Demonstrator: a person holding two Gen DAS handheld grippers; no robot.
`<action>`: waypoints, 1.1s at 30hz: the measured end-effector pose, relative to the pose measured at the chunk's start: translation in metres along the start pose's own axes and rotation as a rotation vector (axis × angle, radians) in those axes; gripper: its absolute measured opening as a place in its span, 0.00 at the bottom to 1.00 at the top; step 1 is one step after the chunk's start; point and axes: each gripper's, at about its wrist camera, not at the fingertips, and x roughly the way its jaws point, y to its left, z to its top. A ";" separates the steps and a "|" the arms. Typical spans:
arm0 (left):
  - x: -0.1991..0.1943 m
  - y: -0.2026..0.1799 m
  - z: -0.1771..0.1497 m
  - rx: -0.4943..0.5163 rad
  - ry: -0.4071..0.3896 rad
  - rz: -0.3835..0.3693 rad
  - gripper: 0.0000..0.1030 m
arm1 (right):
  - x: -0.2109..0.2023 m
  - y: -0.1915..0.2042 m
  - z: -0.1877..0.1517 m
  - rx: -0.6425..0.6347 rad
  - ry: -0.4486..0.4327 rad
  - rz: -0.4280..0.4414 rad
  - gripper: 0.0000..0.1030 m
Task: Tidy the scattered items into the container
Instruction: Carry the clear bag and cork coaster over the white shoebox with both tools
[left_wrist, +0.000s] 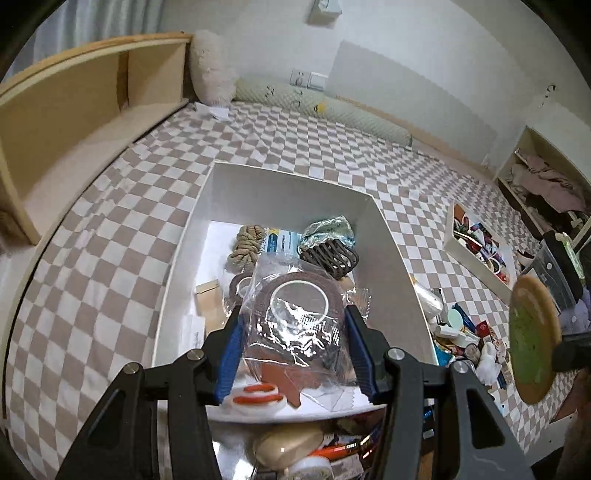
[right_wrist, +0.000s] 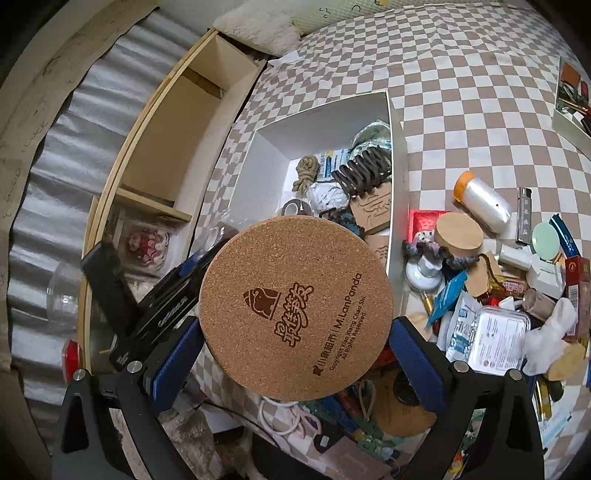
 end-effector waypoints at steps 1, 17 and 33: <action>0.004 -0.003 0.002 0.011 0.013 0.004 0.51 | 0.000 -0.001 0.002 0.004 -0.001 0.000 0.97; 0.100 0.007 0.042 0.078 0.250 0.183 0.51 | 0.005 -0.015 0.020 0.050 0.002 0.018 0.97; 0.164 0.007 0.025 0.260 0.480 0.298 0.51 | 0.015 -0.021 0.027 0.068 0.025 0.010 0.97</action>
